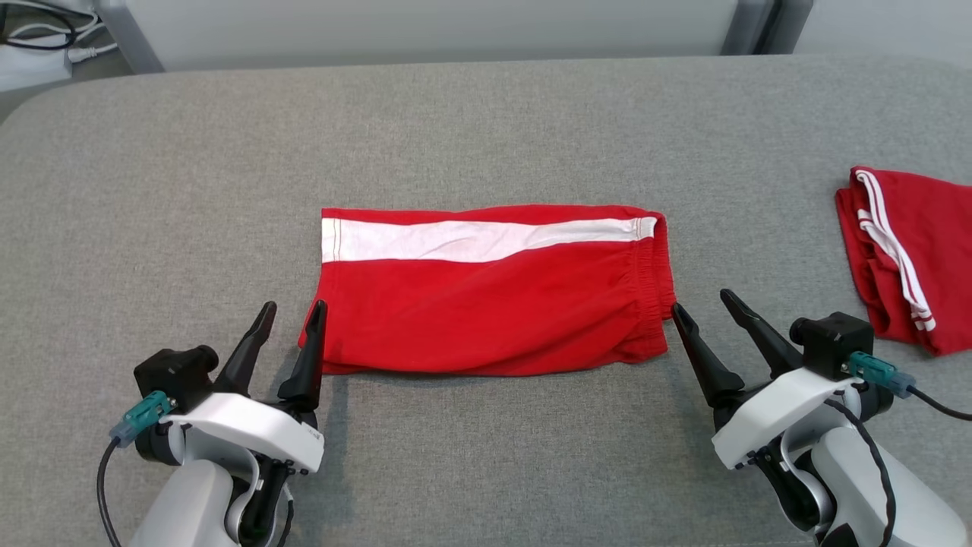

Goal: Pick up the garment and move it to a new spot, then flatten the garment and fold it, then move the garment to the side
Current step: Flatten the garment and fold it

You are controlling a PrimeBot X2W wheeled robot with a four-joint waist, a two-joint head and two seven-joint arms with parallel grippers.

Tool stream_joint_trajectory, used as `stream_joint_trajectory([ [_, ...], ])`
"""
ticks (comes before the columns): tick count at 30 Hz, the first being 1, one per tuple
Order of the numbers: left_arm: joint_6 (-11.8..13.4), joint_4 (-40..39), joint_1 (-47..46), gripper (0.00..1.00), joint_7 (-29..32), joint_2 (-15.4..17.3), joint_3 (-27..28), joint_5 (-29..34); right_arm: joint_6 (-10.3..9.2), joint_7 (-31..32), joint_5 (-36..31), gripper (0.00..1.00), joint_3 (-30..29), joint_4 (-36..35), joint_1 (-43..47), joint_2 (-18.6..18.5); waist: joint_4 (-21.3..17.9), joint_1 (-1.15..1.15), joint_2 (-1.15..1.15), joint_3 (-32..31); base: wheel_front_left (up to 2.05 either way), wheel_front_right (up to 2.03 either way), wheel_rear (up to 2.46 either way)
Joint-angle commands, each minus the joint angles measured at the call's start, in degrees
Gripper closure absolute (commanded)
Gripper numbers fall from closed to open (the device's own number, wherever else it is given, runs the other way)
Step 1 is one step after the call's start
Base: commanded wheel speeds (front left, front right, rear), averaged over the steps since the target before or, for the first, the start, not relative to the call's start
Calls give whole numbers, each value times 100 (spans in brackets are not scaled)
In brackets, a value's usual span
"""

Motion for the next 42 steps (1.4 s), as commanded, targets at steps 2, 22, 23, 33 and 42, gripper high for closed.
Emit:
stream_joint_trajectory([
  [2, 19, -171, 53, 0, -34, 65, 340, 199, -1, -34, -64, 0, -10, -104, 114, 29, -33, 0, 0, -107, 0, 0, 0],
  [22, 136, -902, 1081, 0, -34, -281, 1682, 1739, -1, -34, -773, 0, -1188, -317, 687, 347, -150, 0, 0, -651, 0, 0, 0],
  [23, 125, -909, 1122, 0, -34, -296, 1735, 1761, -1, -34, -802, 0, -1215, -331, 721, 369, -152, 0, 0, -661, 0, 0, 0],
  [33, 32, -974, 1086, 0, -34, -431, 1840, 2027, -1, 47, 32, 0, -918, -111, 619, 534, 17, 0, 0, -408, 0, 0, 0],
  [42, 6, -979, 876, 0, -34, -459, 1724, 2113, -1, 352, 1373, 0, -678, 277, -164, 376, 437, 0, 0, 18, 0, 0, 0],
])
